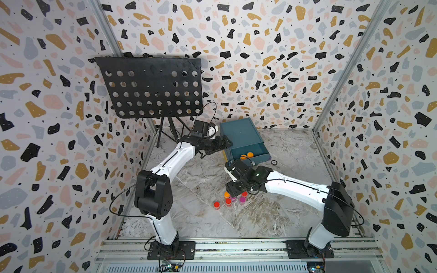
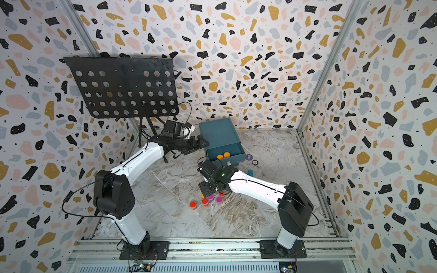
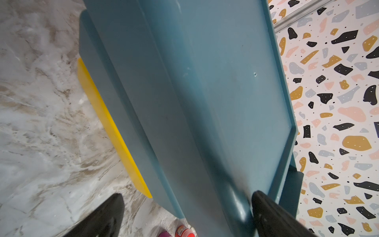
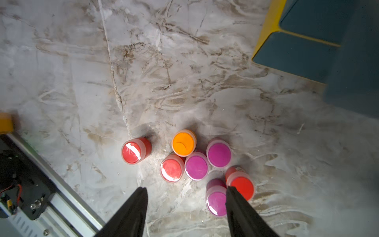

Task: Put the paint cans in the drawer according to color
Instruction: Pick up the paint can at the center of the board.

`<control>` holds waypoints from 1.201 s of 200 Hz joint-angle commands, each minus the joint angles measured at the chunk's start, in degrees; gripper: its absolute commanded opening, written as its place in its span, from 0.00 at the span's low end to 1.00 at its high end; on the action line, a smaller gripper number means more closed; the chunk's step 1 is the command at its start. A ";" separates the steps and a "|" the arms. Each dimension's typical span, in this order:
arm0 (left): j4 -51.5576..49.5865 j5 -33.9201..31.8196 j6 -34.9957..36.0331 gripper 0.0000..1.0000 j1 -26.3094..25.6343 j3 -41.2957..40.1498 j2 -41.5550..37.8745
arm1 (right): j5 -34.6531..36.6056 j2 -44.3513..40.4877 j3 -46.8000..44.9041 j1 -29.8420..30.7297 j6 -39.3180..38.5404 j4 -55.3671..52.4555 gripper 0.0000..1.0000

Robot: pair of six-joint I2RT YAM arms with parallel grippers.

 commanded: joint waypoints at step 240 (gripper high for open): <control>0.45 0.42 1.09 1.00 0.25 -0.47 -2.50 | 2.71 13.40 7.07 2.28 -0.08 2.04 0.26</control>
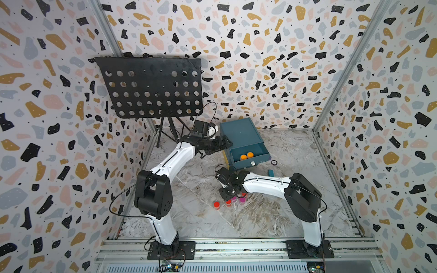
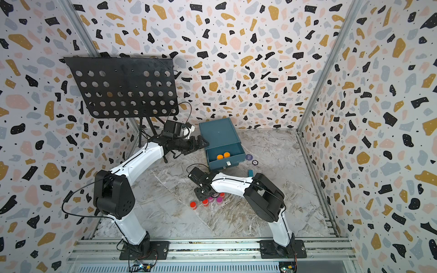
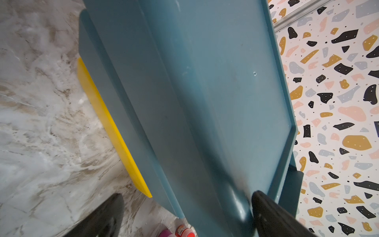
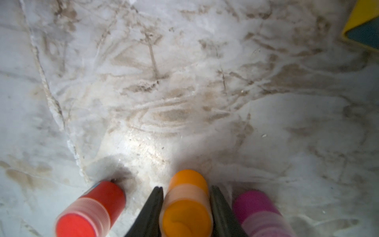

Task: Put the paint cans in the drawer according to color
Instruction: Pick up the paint can at the center of the board.

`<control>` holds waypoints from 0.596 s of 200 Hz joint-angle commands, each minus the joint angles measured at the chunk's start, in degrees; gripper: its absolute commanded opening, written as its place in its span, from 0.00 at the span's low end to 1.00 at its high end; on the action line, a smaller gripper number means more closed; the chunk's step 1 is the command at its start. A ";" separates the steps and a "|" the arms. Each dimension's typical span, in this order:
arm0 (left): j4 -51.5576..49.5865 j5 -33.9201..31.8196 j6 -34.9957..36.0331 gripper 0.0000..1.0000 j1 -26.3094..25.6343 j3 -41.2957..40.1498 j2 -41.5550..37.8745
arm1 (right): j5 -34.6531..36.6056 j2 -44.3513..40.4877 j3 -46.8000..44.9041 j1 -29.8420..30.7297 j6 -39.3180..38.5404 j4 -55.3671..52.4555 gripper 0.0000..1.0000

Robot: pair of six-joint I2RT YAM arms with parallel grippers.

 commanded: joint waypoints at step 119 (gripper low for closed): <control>-4.27 -1.66 1.12 1.00 0.07 5.99 -2.89 | 9.01 -30.65 14.72 -6.33 -3.23 -18.23 0.18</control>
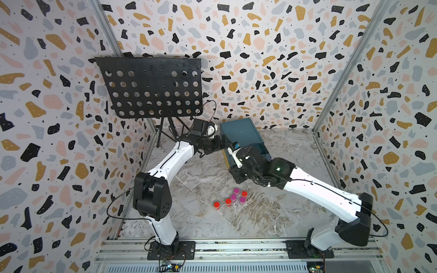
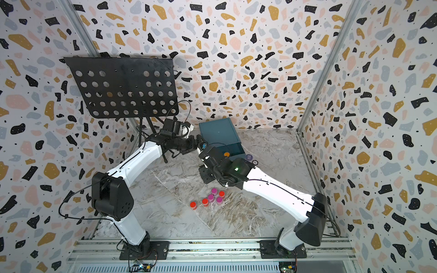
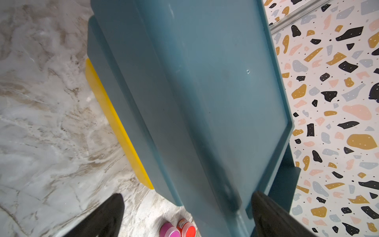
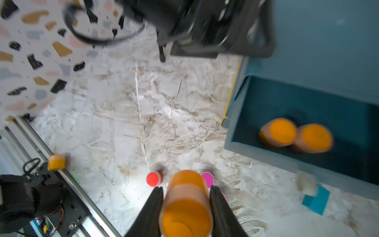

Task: Put the paint cans in the drawer according to color
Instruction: Pick up the paint can at the center of the board, then place the paint can in the drawer.

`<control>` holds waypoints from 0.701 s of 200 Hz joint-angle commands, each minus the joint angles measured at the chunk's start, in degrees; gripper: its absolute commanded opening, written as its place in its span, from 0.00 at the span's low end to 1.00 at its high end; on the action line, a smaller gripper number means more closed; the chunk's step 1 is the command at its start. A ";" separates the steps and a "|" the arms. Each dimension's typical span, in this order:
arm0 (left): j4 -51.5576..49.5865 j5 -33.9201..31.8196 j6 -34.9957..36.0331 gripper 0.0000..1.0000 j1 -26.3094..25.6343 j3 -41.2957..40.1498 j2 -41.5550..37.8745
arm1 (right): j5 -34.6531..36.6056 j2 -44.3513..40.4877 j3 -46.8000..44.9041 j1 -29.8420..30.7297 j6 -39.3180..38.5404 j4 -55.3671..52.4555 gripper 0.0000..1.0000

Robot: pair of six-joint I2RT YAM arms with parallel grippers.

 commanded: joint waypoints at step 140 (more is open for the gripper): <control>-5.62 -0.07 2.21 1.00 -1.64 15.89 11.25 | -4.27 12.97 13.00 -24.73 -8.28 -10.76 0.18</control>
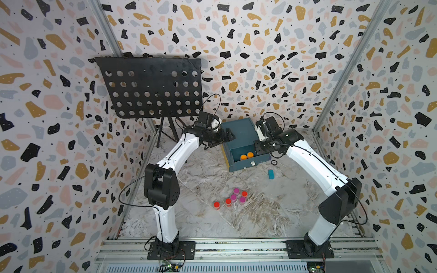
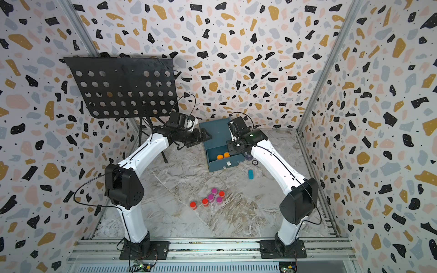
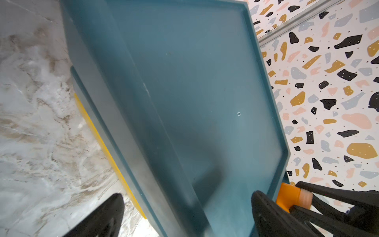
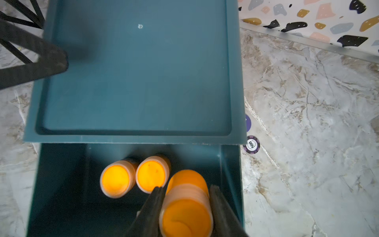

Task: Put the paint cans in the drawer according to color
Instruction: Place the paint can in the drawer, then close the drawer in the storage box.

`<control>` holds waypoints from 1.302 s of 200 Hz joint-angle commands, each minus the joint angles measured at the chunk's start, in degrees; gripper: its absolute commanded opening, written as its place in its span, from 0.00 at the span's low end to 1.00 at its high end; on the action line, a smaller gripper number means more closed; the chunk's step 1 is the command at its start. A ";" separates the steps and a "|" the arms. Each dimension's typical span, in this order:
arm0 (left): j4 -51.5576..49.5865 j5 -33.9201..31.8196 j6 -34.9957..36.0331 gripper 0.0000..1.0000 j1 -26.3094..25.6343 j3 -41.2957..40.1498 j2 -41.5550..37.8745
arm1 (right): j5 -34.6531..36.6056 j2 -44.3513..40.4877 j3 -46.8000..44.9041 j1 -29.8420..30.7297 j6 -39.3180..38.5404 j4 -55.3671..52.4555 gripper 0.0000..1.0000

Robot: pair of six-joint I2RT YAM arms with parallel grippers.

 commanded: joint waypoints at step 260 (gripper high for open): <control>-2.13 1.27 3.05 0.97 -0.46 -1.99 1.22 | -10.24 -13.61 -27.72 -0.74 11.86 29.70 0.02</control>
